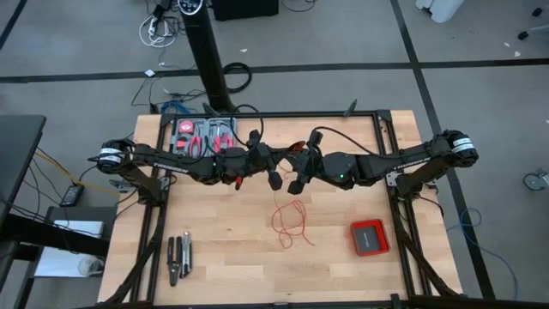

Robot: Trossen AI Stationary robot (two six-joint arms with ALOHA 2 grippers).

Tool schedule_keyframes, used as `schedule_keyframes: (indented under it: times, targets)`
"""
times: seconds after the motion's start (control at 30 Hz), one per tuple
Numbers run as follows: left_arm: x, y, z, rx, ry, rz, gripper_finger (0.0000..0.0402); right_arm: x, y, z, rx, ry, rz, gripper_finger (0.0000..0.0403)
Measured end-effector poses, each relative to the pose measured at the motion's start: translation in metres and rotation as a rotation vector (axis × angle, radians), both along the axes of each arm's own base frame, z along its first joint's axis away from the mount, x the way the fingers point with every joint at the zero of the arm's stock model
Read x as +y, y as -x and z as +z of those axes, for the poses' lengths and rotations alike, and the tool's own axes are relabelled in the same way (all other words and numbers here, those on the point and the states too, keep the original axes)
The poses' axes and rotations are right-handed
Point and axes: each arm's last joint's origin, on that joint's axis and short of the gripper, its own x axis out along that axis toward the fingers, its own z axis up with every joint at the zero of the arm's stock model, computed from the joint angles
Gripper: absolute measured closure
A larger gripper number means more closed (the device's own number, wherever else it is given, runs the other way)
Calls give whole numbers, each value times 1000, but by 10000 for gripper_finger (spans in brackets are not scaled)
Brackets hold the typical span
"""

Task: Coil cords
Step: Coil the red wire onto the spool

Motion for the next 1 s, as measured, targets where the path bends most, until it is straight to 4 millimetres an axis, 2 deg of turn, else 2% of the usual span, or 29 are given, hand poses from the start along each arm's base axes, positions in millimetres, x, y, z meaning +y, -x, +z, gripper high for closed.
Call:
schedule_keyframes:
  times: [0.3, 0.7, 0.83, 1.0]
  targets:
    - [-1, 0, -2, 35, -30, -10, 401, 7, 7, 2, 52, 82, -76, 403]
    - [1, 1, -3, 58, -34, 31, 401, 7, 36, 15, 111, 115, -196, 403]
    - [2, 6, 3, 71, -54, 47, 401, 10, 41, 15, 139, 126, -185, 399]
    - [2, 24, 23, 89, -81, 49, 401, 10, 43, 14, 162, 138, -197, 391]
